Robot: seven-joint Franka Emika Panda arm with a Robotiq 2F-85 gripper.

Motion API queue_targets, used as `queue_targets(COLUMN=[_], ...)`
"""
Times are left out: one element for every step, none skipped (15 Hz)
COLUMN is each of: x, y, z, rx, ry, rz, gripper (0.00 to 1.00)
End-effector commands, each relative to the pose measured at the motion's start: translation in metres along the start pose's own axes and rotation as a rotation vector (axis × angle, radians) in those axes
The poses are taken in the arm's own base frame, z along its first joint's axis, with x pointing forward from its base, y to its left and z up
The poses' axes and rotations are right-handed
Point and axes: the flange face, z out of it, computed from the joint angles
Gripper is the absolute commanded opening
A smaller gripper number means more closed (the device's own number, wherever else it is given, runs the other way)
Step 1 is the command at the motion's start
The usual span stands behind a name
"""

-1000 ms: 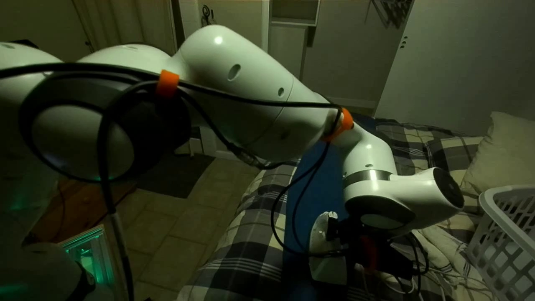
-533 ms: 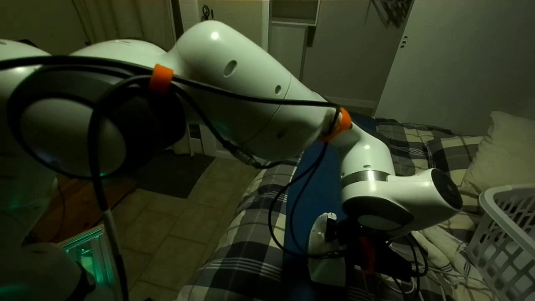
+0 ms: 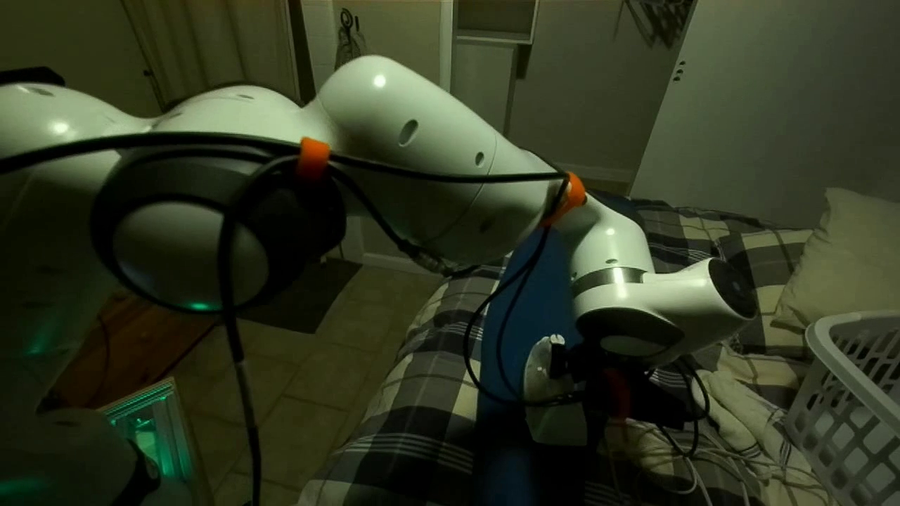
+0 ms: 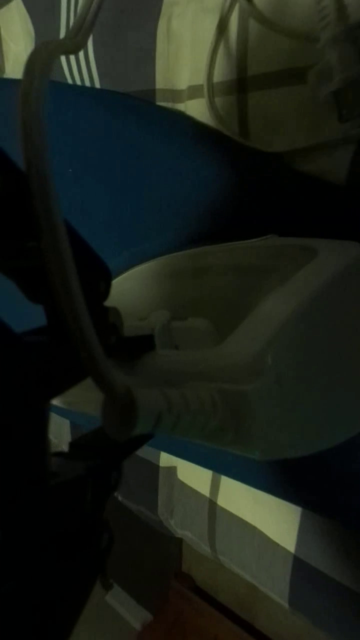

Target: Iron the blue cloth

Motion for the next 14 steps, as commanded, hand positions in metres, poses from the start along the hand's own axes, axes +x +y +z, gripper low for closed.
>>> queue_targets(x=[0.025,0.03,0.035,0.037,0.039,0.04,0.04,0.04,0.043,0.047,0.051,0.057,0.063,0.069], y=[0.016,0.019,0.023,0.026,0.029,0.032,0.029,0.029,0.027,0.023,0.019,0.015,0.01,0.005], z=[0.018,0.018,0.015,0.014,0.012,0.01,0.019,0.021,0.016,0.014,0.011,0.005,0.001,-0.005], rx=[-0.007,-0.008,-0.009,-0.009,-0.009,-0.01,-0.008,-0.008,-0.017,-0.02,-0.03,-0.036,-0.045,-0.057], ry=[0.037,0.039,0.04,0.041,0.044,0.044,0.049,0.051,0.05,0.051,0.047,0.046,0.043,0.037], rz=[-0.04,-0.047,-0.054,-0.058,-0.061,-0.063,-0.063,-0.067,-0.062,-0.063,-0.069,-0.077,-0.084,-0.096], gripper=[0.14,0.14,0.14,0.14,0.14,0.14,0.15,0.63,0.64,0.7,0.77,0.84,0.91,0.97])
